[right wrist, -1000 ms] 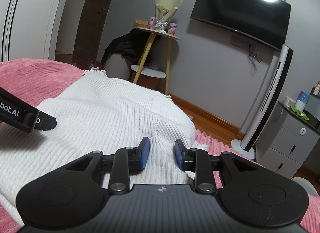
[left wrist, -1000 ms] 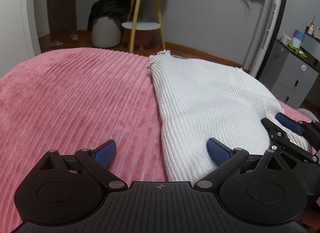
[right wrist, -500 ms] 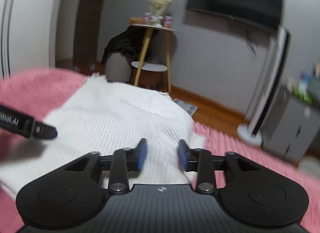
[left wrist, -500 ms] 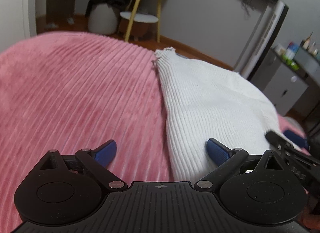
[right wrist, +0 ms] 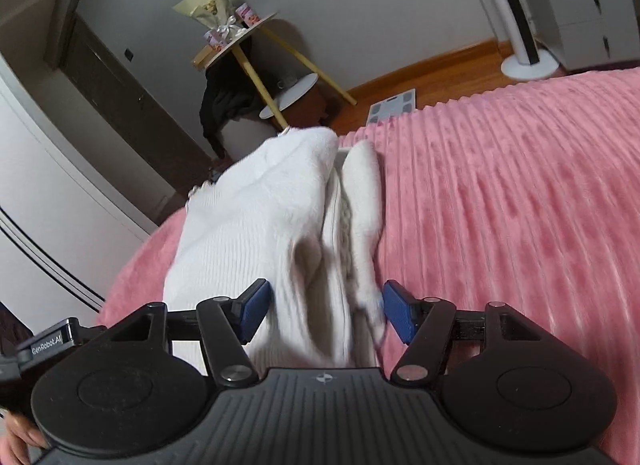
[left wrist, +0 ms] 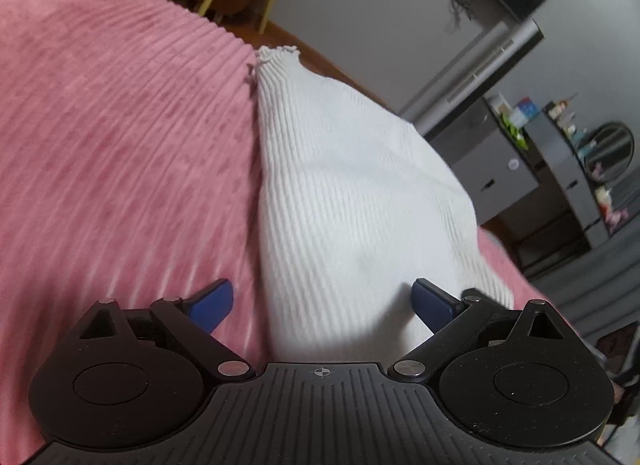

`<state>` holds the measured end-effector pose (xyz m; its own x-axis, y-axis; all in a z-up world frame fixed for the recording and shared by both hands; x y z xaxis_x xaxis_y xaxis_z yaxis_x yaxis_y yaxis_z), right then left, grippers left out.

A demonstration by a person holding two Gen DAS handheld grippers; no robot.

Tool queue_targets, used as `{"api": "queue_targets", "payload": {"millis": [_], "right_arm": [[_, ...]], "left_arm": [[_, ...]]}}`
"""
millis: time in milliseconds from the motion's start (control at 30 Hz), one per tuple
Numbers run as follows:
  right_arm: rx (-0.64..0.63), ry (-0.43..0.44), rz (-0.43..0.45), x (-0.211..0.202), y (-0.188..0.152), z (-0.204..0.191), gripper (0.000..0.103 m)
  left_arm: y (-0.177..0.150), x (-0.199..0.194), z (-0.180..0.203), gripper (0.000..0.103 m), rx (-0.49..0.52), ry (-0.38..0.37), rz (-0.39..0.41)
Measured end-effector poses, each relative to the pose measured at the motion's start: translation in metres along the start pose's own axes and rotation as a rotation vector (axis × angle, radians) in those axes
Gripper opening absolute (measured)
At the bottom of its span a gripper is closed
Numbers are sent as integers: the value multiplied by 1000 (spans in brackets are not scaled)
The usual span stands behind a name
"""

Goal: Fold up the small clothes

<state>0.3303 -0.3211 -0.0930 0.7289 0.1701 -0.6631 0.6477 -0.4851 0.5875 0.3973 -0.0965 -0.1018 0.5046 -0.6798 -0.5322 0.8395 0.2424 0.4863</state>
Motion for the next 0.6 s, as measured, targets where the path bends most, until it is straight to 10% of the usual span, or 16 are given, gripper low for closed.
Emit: {"api": "queue_targets", "payload": {"millis": [167, 333, 600], "right_arm": [[108, 55, -73, 34, 14, 1, 65], [129, 84, -83, 45, 17, -4, 45], [97, 185, -92, 6, -7, -38, 41]], "left_arm": [[16, 29, -5, 94, -41, -4, 1], [26, 21, -6, 41, -96, -43, 30], [3, -59, 2, 38, 45, 4, 53]]}}
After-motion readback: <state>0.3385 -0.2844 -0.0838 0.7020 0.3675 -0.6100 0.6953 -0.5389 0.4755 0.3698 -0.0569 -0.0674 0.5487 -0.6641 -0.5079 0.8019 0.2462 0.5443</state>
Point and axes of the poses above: each gripper's, at about its wrist camera, not at the fingertips, and x roughly the way its jaws point, z to its right, y to its top, the point moved 8 cm from there along x, roughly the way its jaws point, and after that the axes turned 12 degrees about -y, right-handed, at the moved point
